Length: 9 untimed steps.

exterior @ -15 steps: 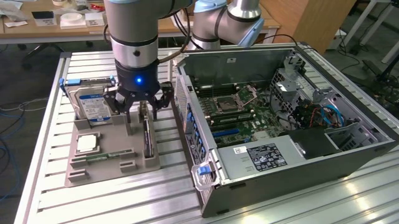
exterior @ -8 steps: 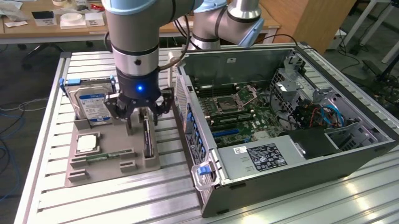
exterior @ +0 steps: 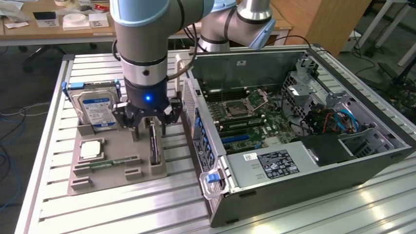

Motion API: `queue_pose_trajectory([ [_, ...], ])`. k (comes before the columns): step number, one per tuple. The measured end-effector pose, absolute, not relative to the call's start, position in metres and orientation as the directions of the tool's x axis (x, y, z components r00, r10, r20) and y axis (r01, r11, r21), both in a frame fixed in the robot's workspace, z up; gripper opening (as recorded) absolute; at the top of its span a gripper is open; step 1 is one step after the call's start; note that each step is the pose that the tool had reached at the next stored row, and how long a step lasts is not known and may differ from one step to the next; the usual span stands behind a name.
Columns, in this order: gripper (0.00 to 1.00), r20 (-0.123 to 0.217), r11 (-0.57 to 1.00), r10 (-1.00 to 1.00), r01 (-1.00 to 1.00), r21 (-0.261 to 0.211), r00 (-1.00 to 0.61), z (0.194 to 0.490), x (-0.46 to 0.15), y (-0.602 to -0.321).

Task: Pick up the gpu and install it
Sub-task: 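Pick up the gpu and move the gpu toward the slot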

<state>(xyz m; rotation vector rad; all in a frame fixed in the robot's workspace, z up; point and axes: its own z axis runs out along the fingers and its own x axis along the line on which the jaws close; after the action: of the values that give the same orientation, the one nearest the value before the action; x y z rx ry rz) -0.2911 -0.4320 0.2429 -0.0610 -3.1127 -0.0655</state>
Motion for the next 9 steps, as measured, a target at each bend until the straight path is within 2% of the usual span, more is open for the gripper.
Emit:
queue_pose_trajectory([
  [9,0.65,0.028,0.998,0.052,0.053,0.042,-0.998,0.226,-0.291,-0.432],
])
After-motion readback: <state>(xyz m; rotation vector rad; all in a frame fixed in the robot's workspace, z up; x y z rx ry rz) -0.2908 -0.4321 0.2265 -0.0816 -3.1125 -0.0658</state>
